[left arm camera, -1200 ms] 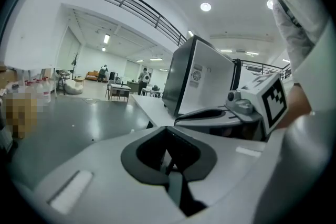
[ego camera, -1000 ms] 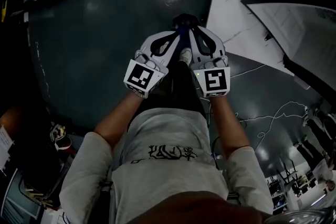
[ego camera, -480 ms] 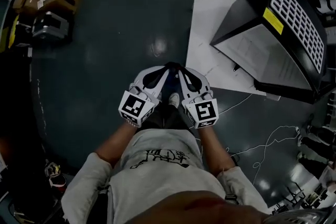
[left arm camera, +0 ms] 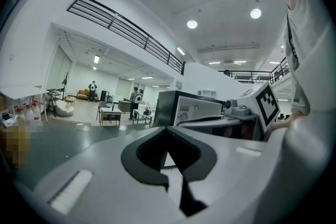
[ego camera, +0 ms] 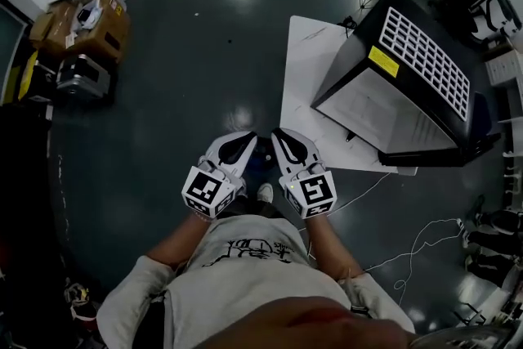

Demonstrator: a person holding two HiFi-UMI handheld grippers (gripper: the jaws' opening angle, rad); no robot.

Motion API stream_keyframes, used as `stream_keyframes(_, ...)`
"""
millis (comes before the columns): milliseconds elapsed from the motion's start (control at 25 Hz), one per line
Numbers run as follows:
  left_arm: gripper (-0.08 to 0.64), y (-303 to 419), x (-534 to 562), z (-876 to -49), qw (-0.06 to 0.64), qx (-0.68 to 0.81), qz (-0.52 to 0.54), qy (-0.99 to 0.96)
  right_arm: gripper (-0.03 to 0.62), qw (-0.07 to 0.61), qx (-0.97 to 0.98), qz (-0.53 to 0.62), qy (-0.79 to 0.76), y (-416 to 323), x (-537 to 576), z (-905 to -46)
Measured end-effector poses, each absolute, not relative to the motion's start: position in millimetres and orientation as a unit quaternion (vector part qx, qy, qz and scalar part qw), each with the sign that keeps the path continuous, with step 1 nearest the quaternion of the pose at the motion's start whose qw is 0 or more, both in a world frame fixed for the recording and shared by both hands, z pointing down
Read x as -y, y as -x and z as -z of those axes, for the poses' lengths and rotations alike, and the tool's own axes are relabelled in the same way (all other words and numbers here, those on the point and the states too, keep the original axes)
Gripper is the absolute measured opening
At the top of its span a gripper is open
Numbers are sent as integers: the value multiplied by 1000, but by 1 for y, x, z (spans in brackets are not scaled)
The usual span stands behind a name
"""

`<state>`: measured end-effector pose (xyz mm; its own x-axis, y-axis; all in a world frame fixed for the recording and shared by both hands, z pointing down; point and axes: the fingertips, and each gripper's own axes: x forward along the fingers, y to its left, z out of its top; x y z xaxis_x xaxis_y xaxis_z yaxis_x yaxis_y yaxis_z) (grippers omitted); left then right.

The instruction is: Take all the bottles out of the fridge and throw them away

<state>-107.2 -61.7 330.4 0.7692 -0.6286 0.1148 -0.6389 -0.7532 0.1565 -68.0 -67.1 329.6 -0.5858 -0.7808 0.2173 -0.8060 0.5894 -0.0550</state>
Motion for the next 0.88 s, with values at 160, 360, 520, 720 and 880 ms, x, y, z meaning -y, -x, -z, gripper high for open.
stream_keyframes(160, 9, 109, 61, -316, 87, 341, -24, -936, 29, 81, 892, -72, -439, 71, 65, -313)
stream_keyframes(360, 9, 112, 58, -295, 80, 343, -19, -936, 29, 75, 898, -67, -428, 77, 62, -294)
stream_keyframes(520, 9, 111, 55, -280, 73, 342, -12, -937, 29, 72, 901, -61, -422, 80, 62, -279)
stream_keyframes(720, 9, 111, 52, -263, 59, 345, -6, -937, 29, 68, 906, -50, -416, 83, 59, -262)
stream_keyframes(880, 9, 111, 48, -252, 50, 344, -3, -938, 29, 61, 908, -38, -413, 84, 54, -245)
